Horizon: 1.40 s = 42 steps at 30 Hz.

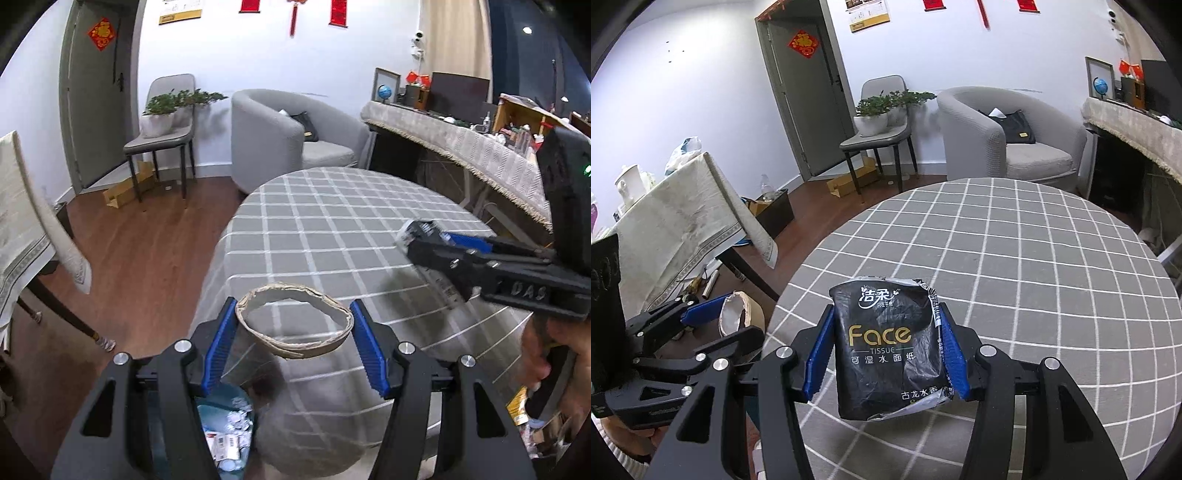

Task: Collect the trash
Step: 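Carry the tape roll and tissue pack over the teal bin, then open both tools to drop the tape roll and tissue pack into the bin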

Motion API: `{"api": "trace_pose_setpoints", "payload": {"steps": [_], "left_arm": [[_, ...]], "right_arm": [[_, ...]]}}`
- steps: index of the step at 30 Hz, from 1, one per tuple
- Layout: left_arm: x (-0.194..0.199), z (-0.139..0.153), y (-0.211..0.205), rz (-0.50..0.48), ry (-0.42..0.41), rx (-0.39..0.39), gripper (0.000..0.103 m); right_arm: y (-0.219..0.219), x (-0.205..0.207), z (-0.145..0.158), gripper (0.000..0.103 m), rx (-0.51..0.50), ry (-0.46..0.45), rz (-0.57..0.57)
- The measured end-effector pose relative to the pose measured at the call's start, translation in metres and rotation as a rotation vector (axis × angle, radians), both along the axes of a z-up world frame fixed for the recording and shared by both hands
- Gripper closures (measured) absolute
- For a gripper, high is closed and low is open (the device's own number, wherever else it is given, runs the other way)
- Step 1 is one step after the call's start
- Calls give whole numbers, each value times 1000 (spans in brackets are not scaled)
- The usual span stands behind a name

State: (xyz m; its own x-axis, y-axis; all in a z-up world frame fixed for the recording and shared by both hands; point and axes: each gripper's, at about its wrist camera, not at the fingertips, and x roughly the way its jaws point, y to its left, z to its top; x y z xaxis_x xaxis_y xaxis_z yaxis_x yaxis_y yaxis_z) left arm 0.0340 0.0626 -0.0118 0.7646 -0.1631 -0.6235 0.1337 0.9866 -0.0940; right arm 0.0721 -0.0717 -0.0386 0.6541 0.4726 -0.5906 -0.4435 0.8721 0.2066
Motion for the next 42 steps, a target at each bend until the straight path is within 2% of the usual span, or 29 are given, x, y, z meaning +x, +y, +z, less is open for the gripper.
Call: {"api": "trace_pose_setpoints", "payload": {"steps": [4, 16, 22, 30, 37, 42], "left_arm": [[-2, -9, 20, 30, 28, 22, 39], [-14, -30, 86, 124, 104, 12, 39], [-13, -58, 113, 170, 240, 14, 39], [-19, -84, 139, 164, 386, -11, 37], [-24, -81, 153, 169, 379, -29, 33], [-28, -67, 165, 186, 324, -38, 33]], "right_arm": [[13, -1, 2, 49, -5, -8, 15], [72, -6, -3, 49, -39, -11, 106], [102, -10, -6, 49, -51, -9, 156], [146, -13, -11, 49, -68, -1, 213], [181, -15, -21, 49, -91, 13, 253], [197, -16, -31, 49, -114, 31, 270]]}}
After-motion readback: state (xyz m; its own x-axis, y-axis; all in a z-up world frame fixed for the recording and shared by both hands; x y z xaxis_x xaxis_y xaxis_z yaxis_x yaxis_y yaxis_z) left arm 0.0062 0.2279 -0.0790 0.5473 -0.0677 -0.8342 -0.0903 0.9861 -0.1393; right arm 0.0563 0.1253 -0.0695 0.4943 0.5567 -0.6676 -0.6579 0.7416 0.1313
